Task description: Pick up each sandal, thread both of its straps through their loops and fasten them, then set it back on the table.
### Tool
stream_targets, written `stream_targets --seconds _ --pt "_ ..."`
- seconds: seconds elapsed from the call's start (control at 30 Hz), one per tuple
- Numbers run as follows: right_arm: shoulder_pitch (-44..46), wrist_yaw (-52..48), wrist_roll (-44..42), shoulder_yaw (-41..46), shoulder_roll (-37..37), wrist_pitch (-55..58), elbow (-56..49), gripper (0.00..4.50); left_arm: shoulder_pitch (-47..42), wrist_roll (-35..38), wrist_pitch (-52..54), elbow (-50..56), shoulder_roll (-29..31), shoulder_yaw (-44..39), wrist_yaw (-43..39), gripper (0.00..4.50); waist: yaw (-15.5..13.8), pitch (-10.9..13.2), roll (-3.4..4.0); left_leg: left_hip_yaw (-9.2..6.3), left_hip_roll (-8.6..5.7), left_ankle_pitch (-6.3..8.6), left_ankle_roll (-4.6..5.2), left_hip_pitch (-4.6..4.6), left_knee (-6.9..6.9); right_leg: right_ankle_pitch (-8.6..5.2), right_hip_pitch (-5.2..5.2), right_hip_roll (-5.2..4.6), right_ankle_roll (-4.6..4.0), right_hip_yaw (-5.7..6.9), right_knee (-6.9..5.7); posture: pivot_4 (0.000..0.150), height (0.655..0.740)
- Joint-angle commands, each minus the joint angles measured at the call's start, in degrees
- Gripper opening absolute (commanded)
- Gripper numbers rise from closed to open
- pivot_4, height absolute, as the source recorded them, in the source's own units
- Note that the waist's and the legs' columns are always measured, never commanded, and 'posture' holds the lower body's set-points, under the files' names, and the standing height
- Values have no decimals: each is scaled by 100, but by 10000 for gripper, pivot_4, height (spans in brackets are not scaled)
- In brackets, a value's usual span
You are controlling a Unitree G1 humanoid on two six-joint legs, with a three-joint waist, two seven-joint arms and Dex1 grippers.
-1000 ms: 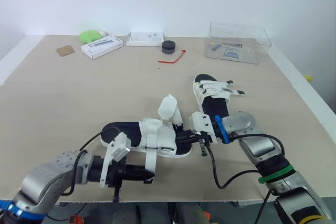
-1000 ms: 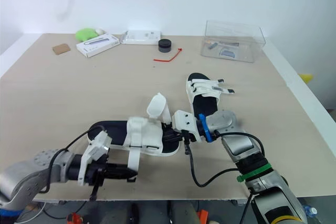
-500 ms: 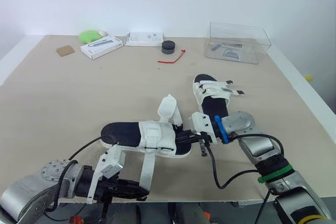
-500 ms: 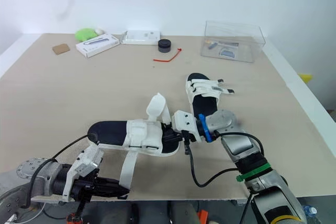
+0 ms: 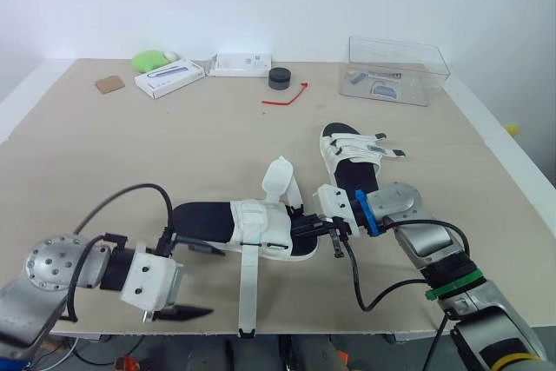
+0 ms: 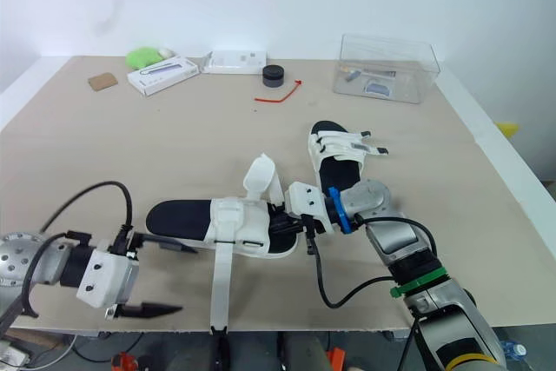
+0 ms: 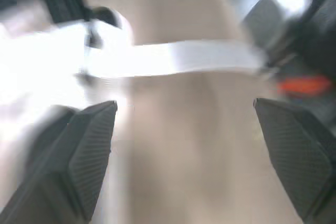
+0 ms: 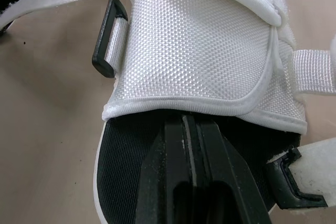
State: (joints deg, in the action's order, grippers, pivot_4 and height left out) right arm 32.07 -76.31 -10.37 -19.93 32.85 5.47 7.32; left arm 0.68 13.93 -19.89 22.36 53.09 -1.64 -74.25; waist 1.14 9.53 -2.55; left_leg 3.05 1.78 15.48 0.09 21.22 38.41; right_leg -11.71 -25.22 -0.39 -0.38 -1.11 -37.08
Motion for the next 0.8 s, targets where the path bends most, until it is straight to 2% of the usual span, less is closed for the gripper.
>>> stream_targets --seconds 0.03,0.1,0.2,0.57,0.67,0.8 --pt "4 -40 187 -73 35 3 178 0 -577 -488 -2028 -639 -181 273 -78 44045 -5 -1 0 0 -2 2 3 1 0 5 0 -2 10 1 0 1500 7400" --pt "22 -44 189 -77 17 1 203 0 -777 -721 -2802 -880 -312 530 19 44045 -1 -2 1 1 0 2 3 3 1 10 1 -5 15 0 4 1500 7400" --pt "48 -49 207 -82 -1 -11 247 0 -857 -796 -3123 -1016 -339 896 77 44045 9 -3 -1 8 3 3 5 2 1 21 1 -8 33 -4 4 1500 7400" --pt "9 -12 199 -27 84 99 120 0 -1393 -1118 -2699 -729 -721 1814 649 44045 4 -3 -1 2 3 -1 10 -1 5 27 5 13 37 -1 1 1500 7400" --pt "-6 -9 200 -21 108 124 90 0 -1477 -1055 -2600 -751 -675 1955 652 37144 4 -3 -2 4 2 -1 10 -1 5 26 4 12 38 -1 1 1500 7400" --pt "-10 -8 195 -14 122 143 76 0 -1607 -968 -2427 -856 -681 2088 674 17189 3 -3 -2 3 0 -1 10 0 5 27 5 12 41 -1 1 1500 7400"
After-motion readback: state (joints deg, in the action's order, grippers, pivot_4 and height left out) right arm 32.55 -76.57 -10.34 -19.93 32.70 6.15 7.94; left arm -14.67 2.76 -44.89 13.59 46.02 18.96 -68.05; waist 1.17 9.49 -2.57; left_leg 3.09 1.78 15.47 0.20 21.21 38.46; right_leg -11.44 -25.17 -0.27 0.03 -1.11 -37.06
